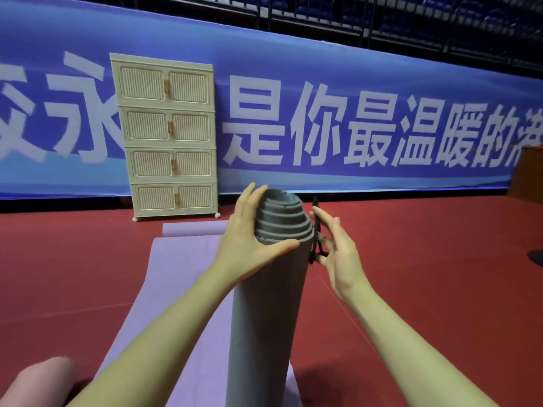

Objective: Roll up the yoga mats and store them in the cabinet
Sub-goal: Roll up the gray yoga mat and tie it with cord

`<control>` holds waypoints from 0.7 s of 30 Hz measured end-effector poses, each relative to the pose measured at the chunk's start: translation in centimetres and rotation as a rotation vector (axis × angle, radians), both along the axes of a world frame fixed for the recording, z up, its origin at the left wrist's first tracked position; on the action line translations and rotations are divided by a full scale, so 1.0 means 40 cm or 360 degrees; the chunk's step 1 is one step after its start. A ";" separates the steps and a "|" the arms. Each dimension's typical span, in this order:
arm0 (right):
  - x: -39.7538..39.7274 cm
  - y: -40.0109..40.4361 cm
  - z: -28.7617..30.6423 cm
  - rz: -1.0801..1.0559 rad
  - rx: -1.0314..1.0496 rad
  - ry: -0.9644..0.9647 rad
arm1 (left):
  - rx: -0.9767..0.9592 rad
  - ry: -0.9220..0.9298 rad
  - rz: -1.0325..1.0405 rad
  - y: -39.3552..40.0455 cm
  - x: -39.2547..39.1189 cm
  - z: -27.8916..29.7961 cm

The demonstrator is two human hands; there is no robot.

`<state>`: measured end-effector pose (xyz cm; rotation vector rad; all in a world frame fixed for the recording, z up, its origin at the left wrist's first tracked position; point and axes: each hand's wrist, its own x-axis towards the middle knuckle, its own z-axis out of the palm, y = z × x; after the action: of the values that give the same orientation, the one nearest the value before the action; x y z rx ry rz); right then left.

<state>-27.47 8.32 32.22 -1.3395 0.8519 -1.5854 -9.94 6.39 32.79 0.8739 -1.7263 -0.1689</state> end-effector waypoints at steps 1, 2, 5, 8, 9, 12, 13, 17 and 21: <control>0.002 0.001 0.004 -0.0009 -0.0033 0.0047 | 0.0010 -0.0040 -0.0003 -0.005 0.003 -0.001; 0.003 0.001 0.006 -0.0020 -0.0063 0.0106 | -0.0010 -0.0101 0.0028 -0.008 0.006 -0.002; 0.004 -0.002 -0.005 -0.0103 -0.0185 0.0302 | -0.0201 -0.0304 0.0211 -0.017 0.011 -0.017; 0.008 -0.012 -0.025 -0.0156 -0.0296 0.0426 | -0.0316 -0.0387 0.0346 -0.021 0.006 -0.031; 0.010 -0.016 -0.027 -0.0147 -0.0290 0.0416 | -0.0339 -0.0391 0.0399 -0.020 0.005 -0.036; 0.018 -0.018 -0.022 -0.0139 -0.0327 0.0415 | -0.0423 -0.0386 0.0518 -0.016 0.012 -0.038; 0.020 -0.016 -0.019 -0.0136 -0.0355 0.0432 | -0.0453 -0.0414 0.0553 -0.014 0.016 -0.035; 0.021 -0.001 -0.007 -0.0144 -0.0393 0.0462 | -0.0398 -0.0590 0.0692 0.003 0.017 -0.028; 0.000 0.015 0.013 -0.0438 -0.0424 0.0474 | -0.0172 -0.0614 0.0756 0.020 0.012 -0.036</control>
<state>-27.47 8.92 32.74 -1.7397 1.0700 -1.7847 -9.46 7.21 31.35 1.2668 -1.7992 0.4308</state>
